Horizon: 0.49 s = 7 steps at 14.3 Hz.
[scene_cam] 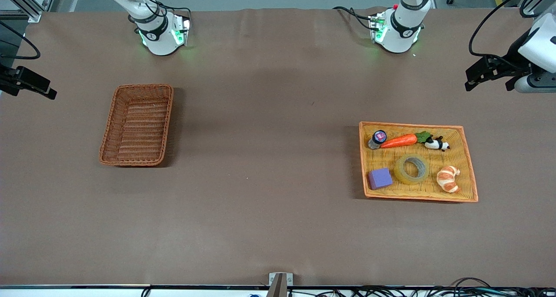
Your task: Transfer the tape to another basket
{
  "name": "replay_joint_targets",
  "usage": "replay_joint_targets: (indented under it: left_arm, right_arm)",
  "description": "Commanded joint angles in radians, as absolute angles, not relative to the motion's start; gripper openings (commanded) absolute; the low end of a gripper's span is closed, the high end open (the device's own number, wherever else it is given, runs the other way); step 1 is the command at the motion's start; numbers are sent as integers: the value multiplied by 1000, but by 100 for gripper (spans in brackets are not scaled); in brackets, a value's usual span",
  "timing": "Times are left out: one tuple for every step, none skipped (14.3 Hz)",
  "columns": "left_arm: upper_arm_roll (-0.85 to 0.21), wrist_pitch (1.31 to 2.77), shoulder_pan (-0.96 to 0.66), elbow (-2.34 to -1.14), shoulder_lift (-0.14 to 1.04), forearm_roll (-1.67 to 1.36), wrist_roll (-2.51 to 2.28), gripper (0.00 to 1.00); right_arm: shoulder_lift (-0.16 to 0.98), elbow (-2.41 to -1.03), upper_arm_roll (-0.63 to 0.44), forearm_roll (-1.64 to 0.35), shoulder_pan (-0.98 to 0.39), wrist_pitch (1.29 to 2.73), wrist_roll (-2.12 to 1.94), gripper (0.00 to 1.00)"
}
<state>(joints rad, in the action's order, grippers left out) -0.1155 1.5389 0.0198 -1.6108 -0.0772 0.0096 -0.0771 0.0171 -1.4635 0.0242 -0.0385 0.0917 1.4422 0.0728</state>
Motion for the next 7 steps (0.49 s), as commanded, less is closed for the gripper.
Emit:
replay_joint_targets:
  left_arm:
    - [-117,1514,21,-1583,-74,32,-71,100]
    - [-115,1514,23,-1577,-68,34,-66,100]
    - [-114,1514,26,-1569,-61,34,-67,100]
    - [-114,1516,26,-1563,-43,40,-67,100]
    - [-110,1516,29,-1548,-8,37,-58,100]
    - [-107,1529,32,-1546,20,28,-60,100]
    - [-106,1554,34,-1551,47,26,-72,100]
  right_arm:
    - [12,-1466,18,-32,84,1448,81,100]
    - [12,-1466,18,-32,84,1448,81,100]
    - [14,-1466,18,-32,86,1448,81,100]
    - [12,-1466,18,-34,86,1448,81,100]
    - [14,-1466,18,-34,86,1448,81,100]
    - [14,-1466,18,-34,86,1448,81,100]
    - [14,-1466,18,-34,86,1448,81,100]
